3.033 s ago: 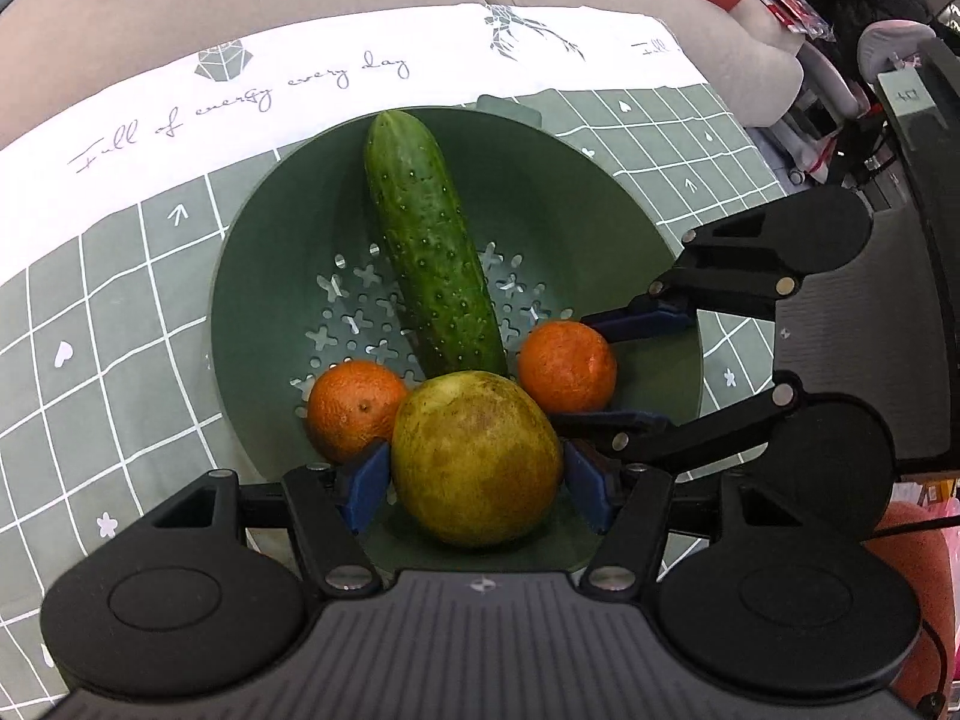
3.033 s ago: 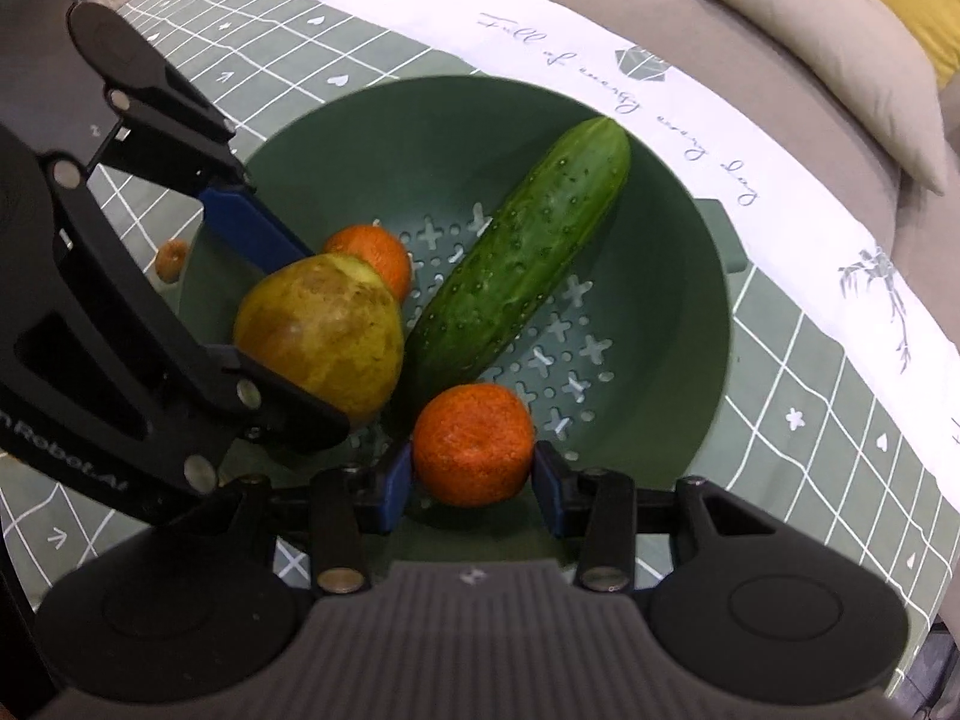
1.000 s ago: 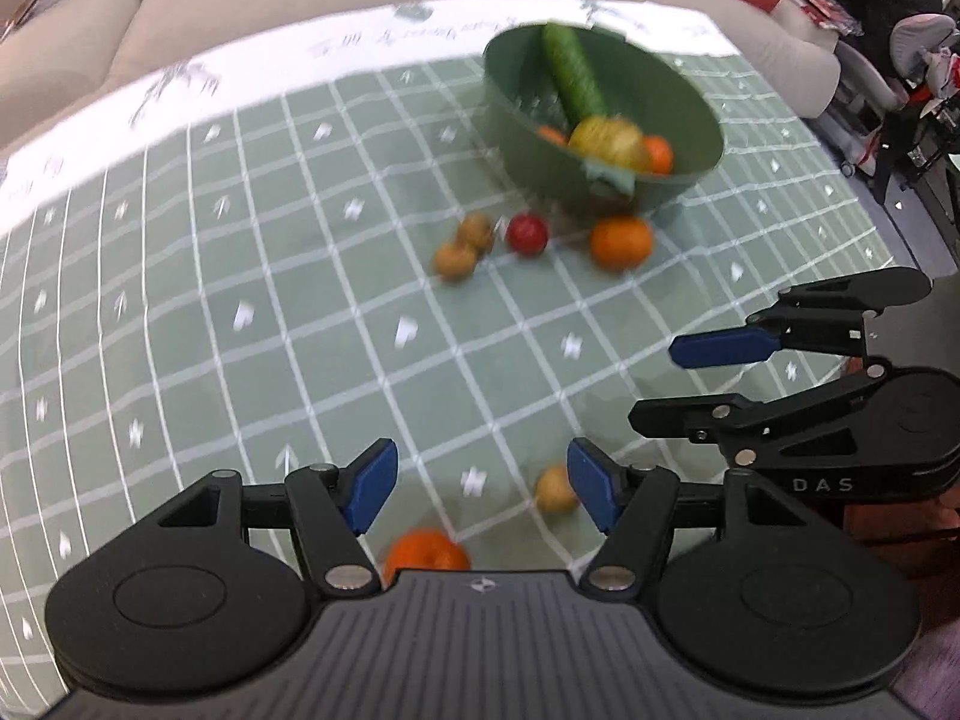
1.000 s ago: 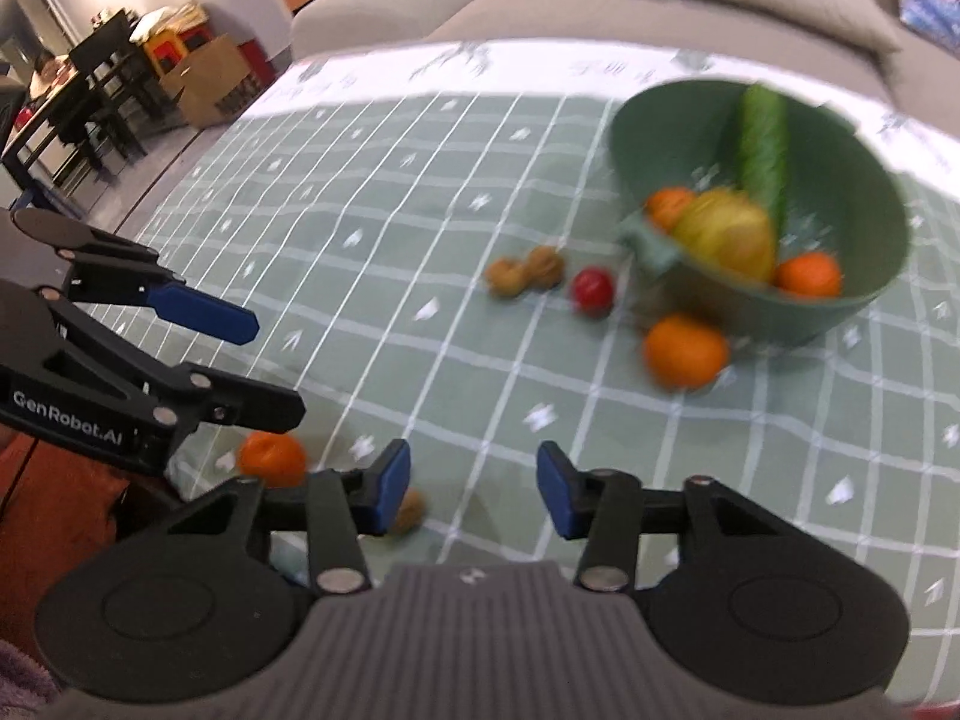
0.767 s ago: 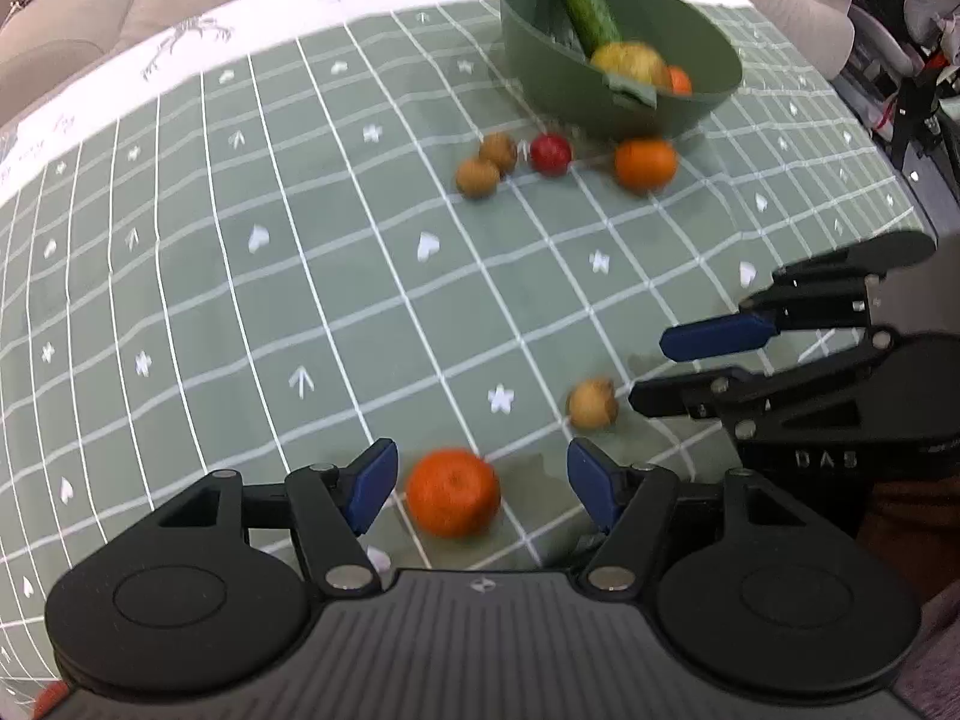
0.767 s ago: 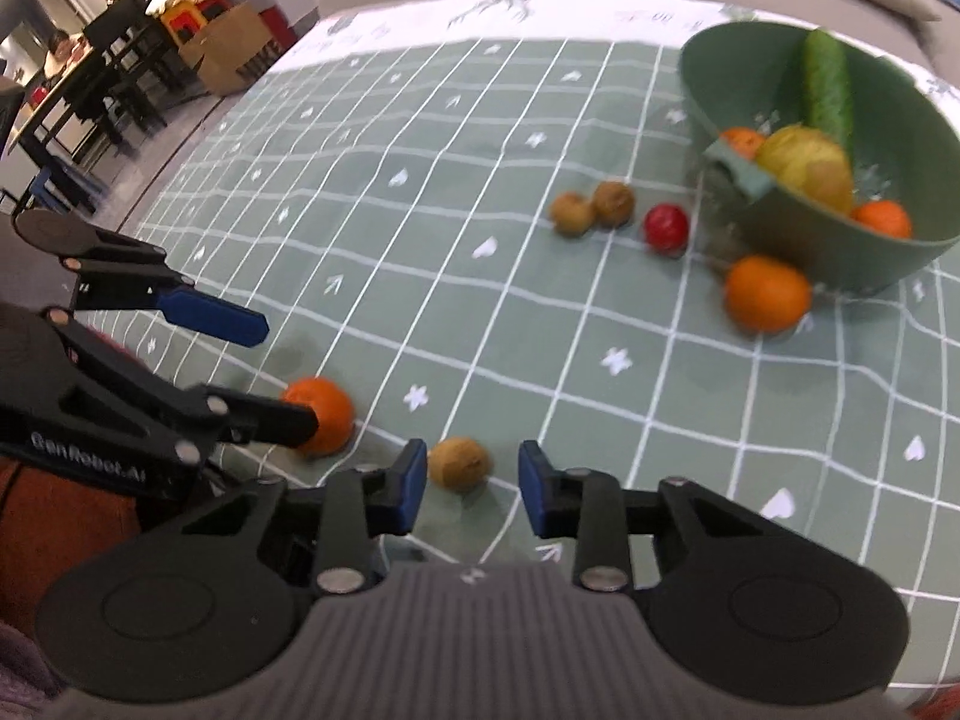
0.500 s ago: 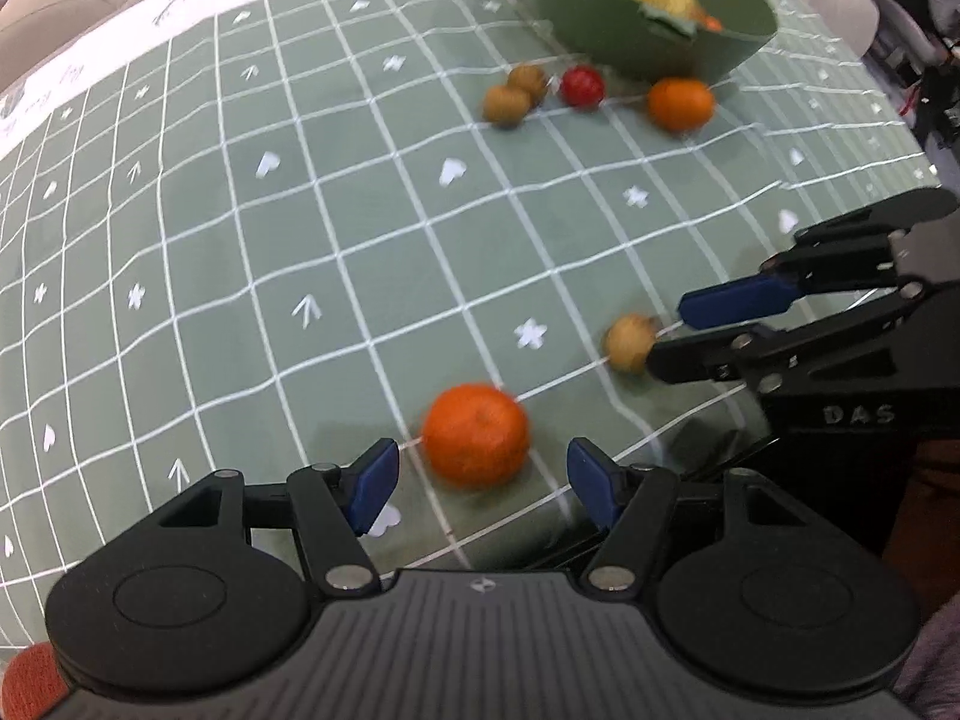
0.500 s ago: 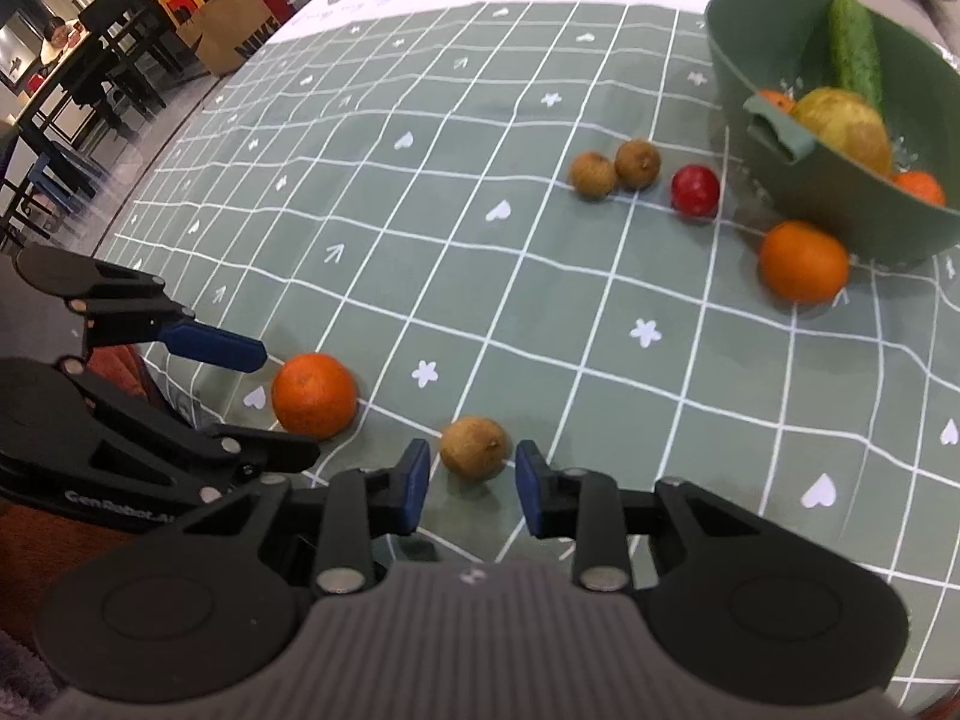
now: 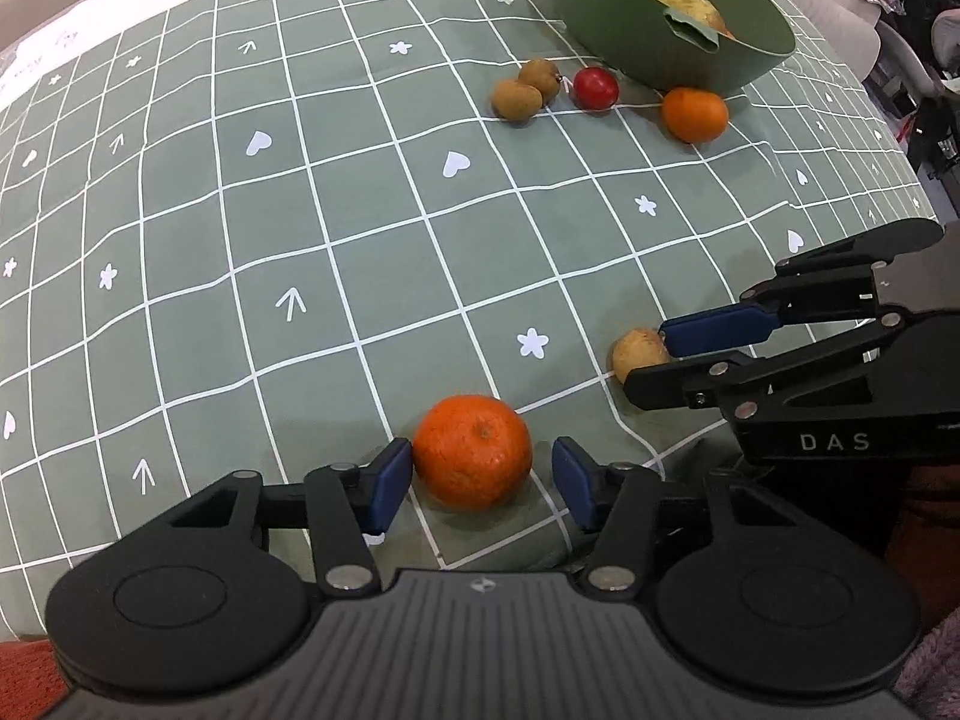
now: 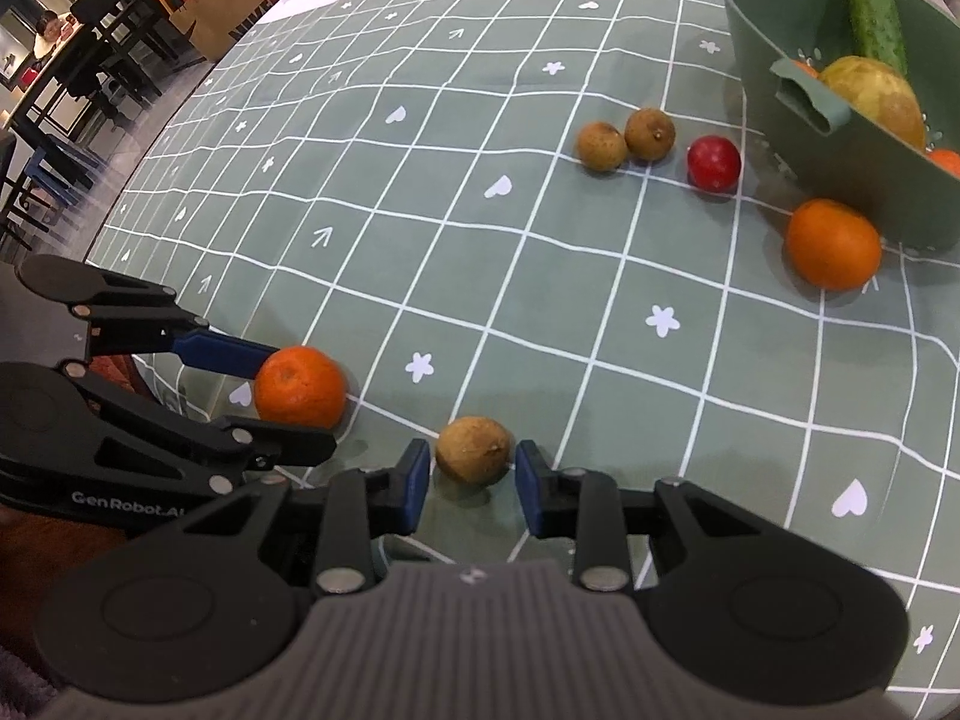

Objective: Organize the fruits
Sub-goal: 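Grasp a small brown fruit with the right tool while the left tool grasps an orange, then lift and carry the brown fruit and orange over the colander, lowering them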

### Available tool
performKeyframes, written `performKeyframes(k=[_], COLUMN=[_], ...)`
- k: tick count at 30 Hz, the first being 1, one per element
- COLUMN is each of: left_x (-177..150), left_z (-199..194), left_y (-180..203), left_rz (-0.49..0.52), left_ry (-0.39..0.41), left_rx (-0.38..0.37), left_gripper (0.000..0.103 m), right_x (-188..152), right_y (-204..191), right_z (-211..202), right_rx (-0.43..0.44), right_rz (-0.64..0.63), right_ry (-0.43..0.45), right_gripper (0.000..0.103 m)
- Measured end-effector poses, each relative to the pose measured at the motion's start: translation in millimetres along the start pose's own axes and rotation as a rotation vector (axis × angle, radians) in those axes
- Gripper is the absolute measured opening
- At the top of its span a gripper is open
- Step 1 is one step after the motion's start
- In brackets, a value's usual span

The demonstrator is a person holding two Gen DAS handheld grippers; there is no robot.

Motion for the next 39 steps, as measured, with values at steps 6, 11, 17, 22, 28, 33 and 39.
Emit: performKeyframes(k=[6,11,17,22,28,33,39], left_x=[1,1,1,0,5,15,37], left_z=[6,7,6,1,-14,-28,-46], left_y=[-4,-5,-5,-2,0,5,17], left_rz=[-0.026,-0.036,-0.049,-0.050,-0.071,-0.072,-0.061], left_ry=[-0.016,-0.018,-0.014,-0.002,0.034,0.071,0.116], left_rx=[-0.012,-0.023,-0.023,-0.023,-0.039,-0.033,-0.054], left_gripper=[0.054,0.049,0.048,0.048,0.048,0.048,0.048], right_x=[2,3,2,1,0,2,7], right_y=[0,1,2,-1,-4,-4,1], right_z=[5,6,4,-5,-21,-41,-71], right_rx=[-0.002,0.005,0.012,0.011,-0.002,-0.030,-0.079], right_rz=[-0.007,-0.002,0.003,-0.010,-0.025,-0.045,-0.088], right_ry=[-0.012,-0.010,0.000,0.019,0.055,0.097,0.143], right_gripper=[0.024,0.024,0.023,0.023,0.023,0.023,0.023])
Point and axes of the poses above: each gripper's, at about its wrist camera, not at the fingertips, and z roughly the way its jaws point, y to its right, x to its top, the point moved 1 cm from there along z, roughly the way its jaws point, and after that the axes turned 15 degrees about x, right-handed, at the moved point
